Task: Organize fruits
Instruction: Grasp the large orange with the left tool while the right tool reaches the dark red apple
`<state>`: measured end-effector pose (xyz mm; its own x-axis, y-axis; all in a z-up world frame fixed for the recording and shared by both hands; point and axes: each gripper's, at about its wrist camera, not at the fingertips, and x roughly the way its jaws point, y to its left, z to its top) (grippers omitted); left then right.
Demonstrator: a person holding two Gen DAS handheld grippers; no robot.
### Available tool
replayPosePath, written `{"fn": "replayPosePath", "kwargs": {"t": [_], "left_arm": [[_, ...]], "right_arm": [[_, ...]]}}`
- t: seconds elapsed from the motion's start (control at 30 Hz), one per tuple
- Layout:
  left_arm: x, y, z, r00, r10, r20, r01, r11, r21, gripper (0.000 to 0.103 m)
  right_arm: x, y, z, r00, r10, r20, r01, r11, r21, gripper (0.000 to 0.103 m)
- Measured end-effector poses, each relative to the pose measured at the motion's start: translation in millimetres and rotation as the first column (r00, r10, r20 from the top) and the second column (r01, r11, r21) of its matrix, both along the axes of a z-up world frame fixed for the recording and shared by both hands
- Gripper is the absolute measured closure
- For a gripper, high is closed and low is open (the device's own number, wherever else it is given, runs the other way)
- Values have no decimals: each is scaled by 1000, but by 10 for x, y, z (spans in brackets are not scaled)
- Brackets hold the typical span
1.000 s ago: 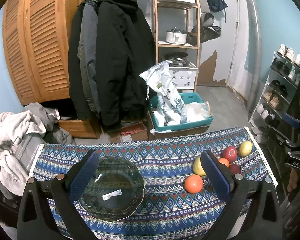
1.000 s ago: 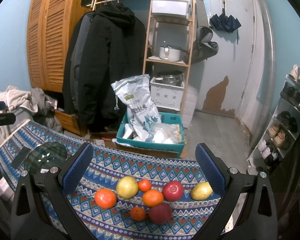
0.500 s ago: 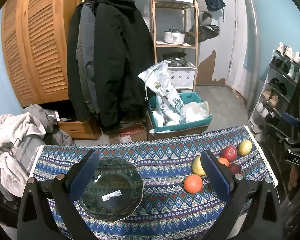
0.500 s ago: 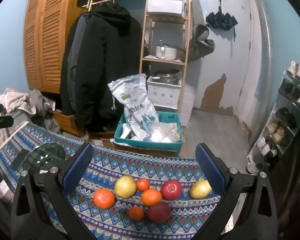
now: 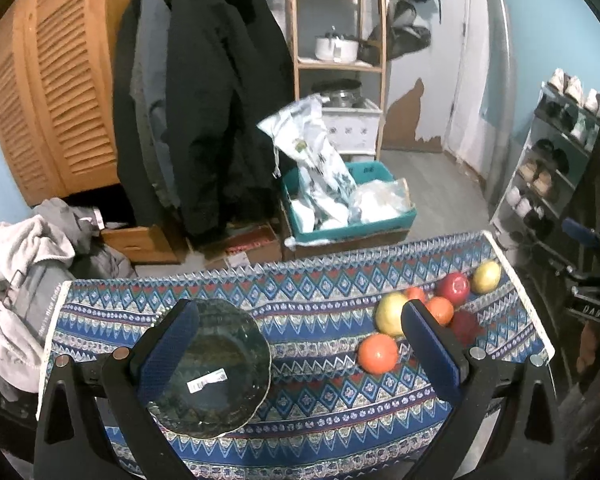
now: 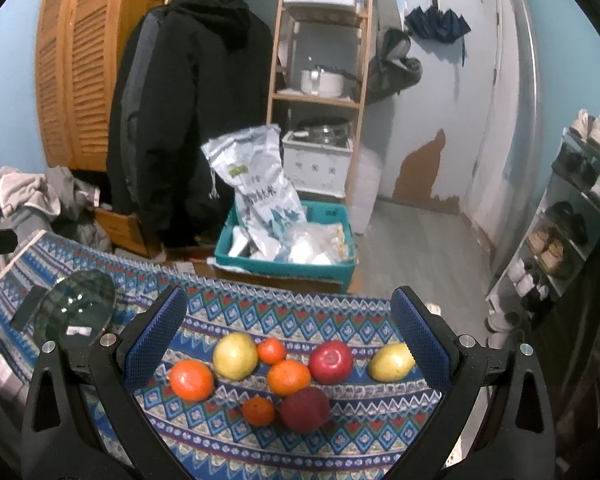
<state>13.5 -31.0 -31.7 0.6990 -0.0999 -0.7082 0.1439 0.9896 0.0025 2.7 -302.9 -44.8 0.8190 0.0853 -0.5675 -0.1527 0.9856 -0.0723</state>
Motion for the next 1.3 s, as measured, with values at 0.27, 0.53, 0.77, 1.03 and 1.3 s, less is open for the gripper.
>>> {"fn": "replayPosePath", "kwargs": {"t": [0.27, 0.53, 0.77, 1.03, 1.3], "left_arm": [[159, -183, -391, 995, -30, -97, 34, 999, 36, 1], [277, -426, -734, 983, -71, -171, 83, 995, 62, 1], [376, -654, -1030, 971, -96, -220, 118, 989, 87, 1], [591, -786, -1506, 934, -90, -346, 127, 988, 87, 1], [759, -933, -1899, 903, -95, -419, 140, 987, 76, 1]], "right_arm": [[137, -156, -283, 995, -32, -98, 32, 999, 3, 3], [352, -354, -717, 966, -49, -255, 61, 997, 41, 3], [491, -429, -1101, 933, -71, -353, 84, 996, 22, 3], [647, -545, -1529, 878, -87, -471, 111, 994, 22, 3], [751, -545, -1881, 829, -74, -554, 99, 995, 15, 5]]}}
